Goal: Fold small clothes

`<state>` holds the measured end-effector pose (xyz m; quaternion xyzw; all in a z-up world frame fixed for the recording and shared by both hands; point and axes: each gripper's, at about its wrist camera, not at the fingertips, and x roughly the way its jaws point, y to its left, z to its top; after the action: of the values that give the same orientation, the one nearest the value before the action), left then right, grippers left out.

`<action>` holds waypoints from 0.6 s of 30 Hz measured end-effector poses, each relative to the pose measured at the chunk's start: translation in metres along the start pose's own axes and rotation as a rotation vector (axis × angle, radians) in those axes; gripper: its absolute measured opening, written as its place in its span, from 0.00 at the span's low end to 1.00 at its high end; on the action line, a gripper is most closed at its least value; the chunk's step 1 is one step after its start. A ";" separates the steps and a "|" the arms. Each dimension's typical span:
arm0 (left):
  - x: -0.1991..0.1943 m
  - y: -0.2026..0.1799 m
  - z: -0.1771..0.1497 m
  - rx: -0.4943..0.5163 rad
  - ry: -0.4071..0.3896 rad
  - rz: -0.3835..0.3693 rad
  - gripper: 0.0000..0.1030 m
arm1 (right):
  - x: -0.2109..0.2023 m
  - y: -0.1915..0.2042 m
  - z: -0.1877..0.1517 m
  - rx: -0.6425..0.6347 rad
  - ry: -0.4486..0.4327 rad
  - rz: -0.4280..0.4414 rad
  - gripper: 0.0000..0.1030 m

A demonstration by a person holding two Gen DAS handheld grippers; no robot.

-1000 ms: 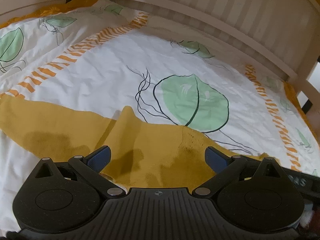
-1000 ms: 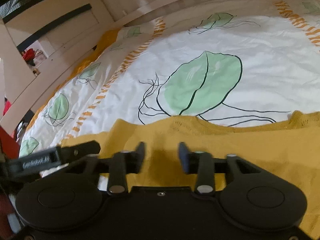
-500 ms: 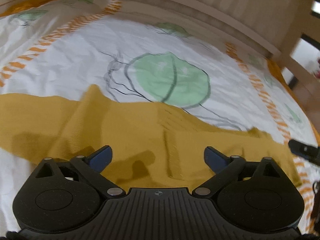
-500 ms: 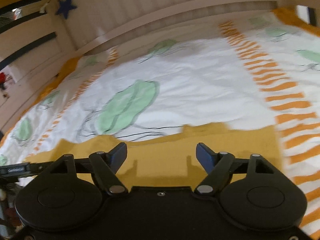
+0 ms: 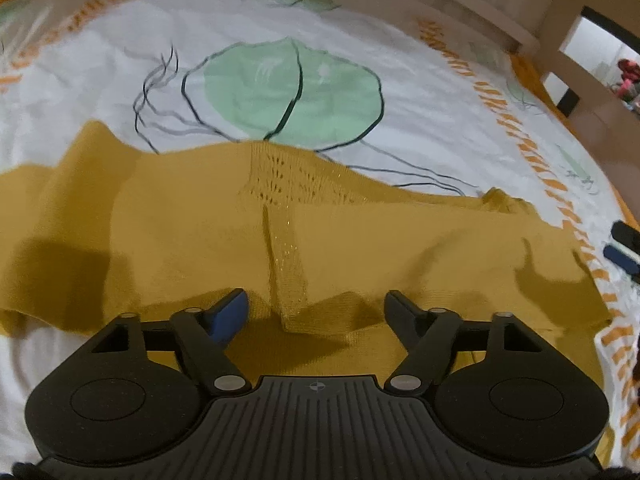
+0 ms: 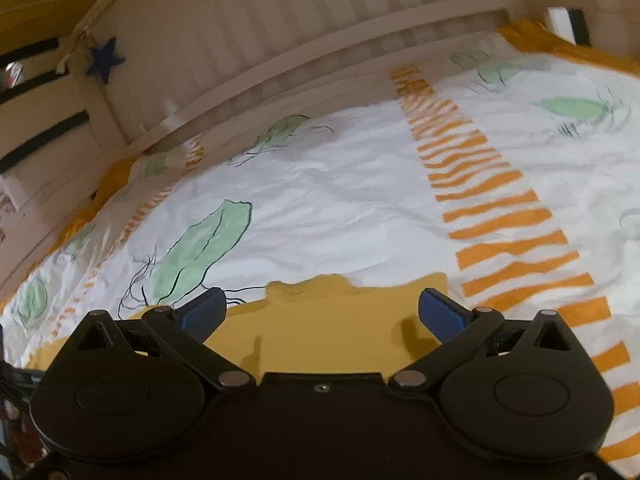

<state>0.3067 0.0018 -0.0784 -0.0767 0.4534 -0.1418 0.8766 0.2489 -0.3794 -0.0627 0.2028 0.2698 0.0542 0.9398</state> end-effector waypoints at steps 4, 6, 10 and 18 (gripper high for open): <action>0.006 -0.002 0.001 -0.023 -0.037 -0.039 0.68 | 0.002 -0.008 0.001 0.010 0.011 -0.004 1.00; 0.010 -0.006 0.003 -0.006 -0.044 -0.049 0.66 | 0.001 -0.007 0.001 -0.018 0.006 -0.021 1.00; 0.014 -0.007 0.004 -0.015 -0.074 -0.040 0.42 | 0.000 -0.006 0.002 -0.044 -0.005 -0.030 1.00; -0.032 -0.008 0.018 -0.018 -0.217 -0.047 0.06 | -0.001 -0.018 0.004 -0.012 -0.027 -0.058 1.00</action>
<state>0.3028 0.0049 -0.0410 -0.1098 0.3552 -0.1490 0.9163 0.2504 -0.3978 -0.0666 0.1902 0.2623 0.0256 0.9457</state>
